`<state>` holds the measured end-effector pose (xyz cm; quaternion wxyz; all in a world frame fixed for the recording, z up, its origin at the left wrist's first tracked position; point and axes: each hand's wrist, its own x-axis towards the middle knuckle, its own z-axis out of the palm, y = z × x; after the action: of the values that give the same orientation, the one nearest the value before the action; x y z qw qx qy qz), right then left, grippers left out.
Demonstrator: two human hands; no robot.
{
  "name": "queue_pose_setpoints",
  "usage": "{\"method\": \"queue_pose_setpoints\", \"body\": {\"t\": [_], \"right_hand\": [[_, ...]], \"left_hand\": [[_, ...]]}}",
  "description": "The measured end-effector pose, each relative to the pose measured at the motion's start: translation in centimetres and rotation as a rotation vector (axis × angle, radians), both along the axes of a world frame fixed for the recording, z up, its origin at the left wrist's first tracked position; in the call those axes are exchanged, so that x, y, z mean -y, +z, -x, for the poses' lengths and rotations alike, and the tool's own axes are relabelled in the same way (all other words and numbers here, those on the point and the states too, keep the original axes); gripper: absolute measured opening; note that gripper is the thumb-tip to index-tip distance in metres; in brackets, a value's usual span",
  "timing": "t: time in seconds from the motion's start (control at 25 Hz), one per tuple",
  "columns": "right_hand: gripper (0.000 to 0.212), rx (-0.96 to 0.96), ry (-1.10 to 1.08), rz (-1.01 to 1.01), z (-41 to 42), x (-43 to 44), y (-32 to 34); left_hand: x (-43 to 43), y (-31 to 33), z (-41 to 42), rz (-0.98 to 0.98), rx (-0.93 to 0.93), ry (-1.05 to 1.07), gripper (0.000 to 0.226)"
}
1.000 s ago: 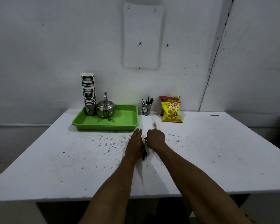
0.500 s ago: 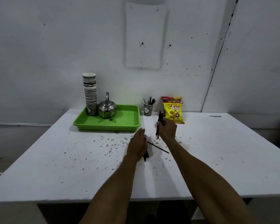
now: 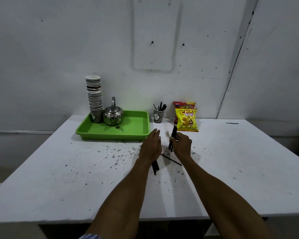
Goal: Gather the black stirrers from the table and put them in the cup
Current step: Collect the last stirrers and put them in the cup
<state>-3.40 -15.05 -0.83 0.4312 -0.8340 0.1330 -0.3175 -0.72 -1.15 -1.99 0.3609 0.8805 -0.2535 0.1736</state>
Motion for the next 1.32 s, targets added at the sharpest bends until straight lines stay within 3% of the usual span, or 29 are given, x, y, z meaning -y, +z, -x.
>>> {"method": "queue_pose_setpoints", "body": {"t": [0.16,0.4,0.48,0.6,0.8,1.08,1.2,1.32], "right_hand": [[0.023,0.072,-0.018,-0.069,-3.7,1.0,4.2],[0.015,0.194,-0.014,-0.074,-13.7,1.9,11.1],[0.016,0.203,-0.012,-0.089,-18.1,2.1,12.0],[0.015,0.193,-0.007,-0.081,-22.7,2.2,11.9],[0.020,0.047,0.035,-0.006,-26.1,2.9,8.8],[0.026,-0.015,0.077,0.032,-26.4,3.4,7.6],[0.042,0.002,0.104,-0.023,-26.1,3.5,7.6],[0.045,0.003,0.124,0.101,-25.7,3.6,7.7]], "left_hand": [[0.7,2.0,-3.4,0.001,-0.005,-0.031,0.055],[2.8,4.8,-11.3,0.213,-0.070,0.025,0.058],[3.6,5.2,-15.5,0.223,-0.113,0.039,0.071],[5.1,5.1,-20.0,0.186,-0.174,0.053,0.092],[7.1,3.7,-23.3,0.217,-0.222,0.060,0.103],[7.5,3.0,-23.5,0.290,-0.233,0.036,0.105],[7.5,3.1,-23.1,0.305,-0.229,0.035,0.099],[7.3,3.6,-22.6,0.343,-0.261,0.016,0.090]]}}
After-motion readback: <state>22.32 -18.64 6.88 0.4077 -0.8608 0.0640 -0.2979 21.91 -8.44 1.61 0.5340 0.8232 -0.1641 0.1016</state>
